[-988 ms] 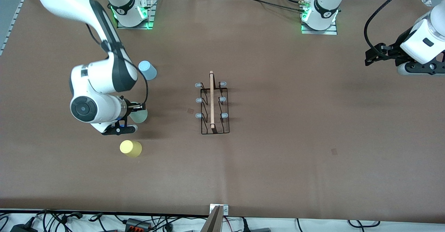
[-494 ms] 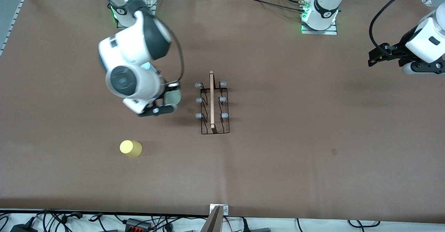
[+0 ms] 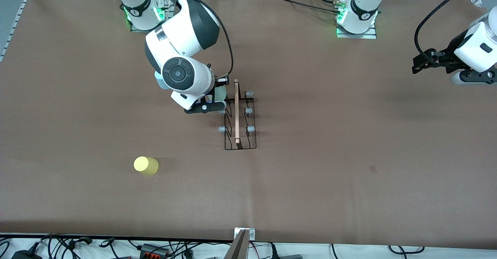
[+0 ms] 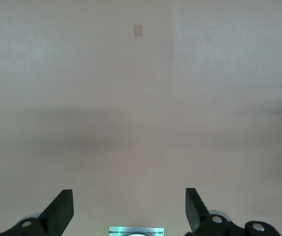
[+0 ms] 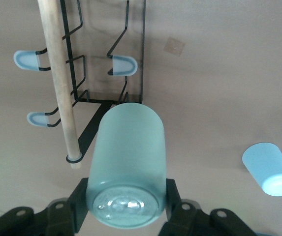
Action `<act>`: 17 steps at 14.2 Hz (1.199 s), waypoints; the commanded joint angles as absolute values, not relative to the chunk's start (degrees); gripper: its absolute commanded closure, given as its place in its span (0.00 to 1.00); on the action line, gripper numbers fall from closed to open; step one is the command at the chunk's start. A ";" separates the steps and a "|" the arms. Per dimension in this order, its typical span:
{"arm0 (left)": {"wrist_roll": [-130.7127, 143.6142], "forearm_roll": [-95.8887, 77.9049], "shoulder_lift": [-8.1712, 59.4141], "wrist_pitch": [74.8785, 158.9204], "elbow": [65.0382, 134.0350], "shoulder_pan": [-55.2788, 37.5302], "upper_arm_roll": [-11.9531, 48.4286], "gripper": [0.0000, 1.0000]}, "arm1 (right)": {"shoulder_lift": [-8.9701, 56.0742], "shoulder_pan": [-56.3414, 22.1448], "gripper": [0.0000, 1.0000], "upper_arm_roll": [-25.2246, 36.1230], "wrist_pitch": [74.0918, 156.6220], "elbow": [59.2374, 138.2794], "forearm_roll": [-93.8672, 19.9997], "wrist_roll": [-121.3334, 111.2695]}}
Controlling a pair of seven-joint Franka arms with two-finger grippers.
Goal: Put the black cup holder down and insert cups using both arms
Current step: 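Lower the teal cup mouth-down onto a holder peg with the right gripper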
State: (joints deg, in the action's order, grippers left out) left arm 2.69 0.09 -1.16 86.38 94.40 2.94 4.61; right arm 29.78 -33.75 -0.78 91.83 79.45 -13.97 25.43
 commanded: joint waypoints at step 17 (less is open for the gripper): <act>1.14 -0.53 -1.05 85.43 93.69 3.34 4.83 0.00 | 34.02 -35.51 0.00 0.09 95.10 78.49 -13.80 32.78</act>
